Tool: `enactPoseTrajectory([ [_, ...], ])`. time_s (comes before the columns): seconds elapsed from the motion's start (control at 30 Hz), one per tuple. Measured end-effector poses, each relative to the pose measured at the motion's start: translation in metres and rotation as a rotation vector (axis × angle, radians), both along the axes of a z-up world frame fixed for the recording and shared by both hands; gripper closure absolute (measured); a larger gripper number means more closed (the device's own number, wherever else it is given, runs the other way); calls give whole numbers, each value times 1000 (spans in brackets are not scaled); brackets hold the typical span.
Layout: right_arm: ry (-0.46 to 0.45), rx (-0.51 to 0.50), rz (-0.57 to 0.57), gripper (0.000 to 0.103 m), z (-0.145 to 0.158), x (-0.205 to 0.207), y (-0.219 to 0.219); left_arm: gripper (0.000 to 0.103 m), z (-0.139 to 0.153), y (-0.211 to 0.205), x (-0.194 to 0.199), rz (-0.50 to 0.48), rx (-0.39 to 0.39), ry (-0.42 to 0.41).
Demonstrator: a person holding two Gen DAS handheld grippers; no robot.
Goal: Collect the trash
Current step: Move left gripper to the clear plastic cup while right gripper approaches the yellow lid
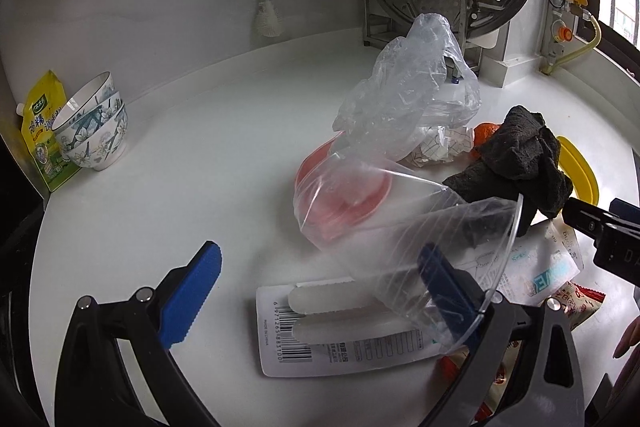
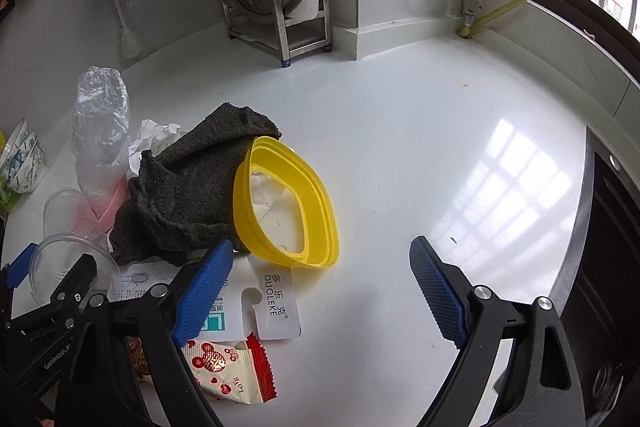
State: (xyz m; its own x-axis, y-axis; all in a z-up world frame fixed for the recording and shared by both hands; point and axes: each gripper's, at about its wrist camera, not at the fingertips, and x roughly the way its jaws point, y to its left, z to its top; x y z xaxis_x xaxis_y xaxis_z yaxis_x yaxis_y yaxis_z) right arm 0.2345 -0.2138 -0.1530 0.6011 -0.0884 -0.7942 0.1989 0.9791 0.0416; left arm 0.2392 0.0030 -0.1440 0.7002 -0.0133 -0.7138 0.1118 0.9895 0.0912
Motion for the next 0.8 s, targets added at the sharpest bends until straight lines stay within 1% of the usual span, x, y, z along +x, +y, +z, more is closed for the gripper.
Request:
enactPoseTrajectory([
  [0.17,-20,-103,28,17,1,10,10,6,0,-1,3,0,1,-4],
  [0.27,-31,-132,42,17,4,11,11,6,1,-1,4,0,-3,-2],
  [0.4,-39,-137,50,17,5,6,8,6,1,0,6,-2,-8,1],
  [0.47,-37,-102,62,17,4,6,3,6,1,0,7,-3,-8,2],
  [0.7,-8,149,-17,17,0,8,-26,6,1,-1,9,-1,-13,6],
  [0.73,-3,170,-17,17,-1,10,-28,6,1,-1,9,-1,-14,7],
  [0.8,14,170,-11,17,-4,15,-27,6,1,-1,8,0,-16,8],
])
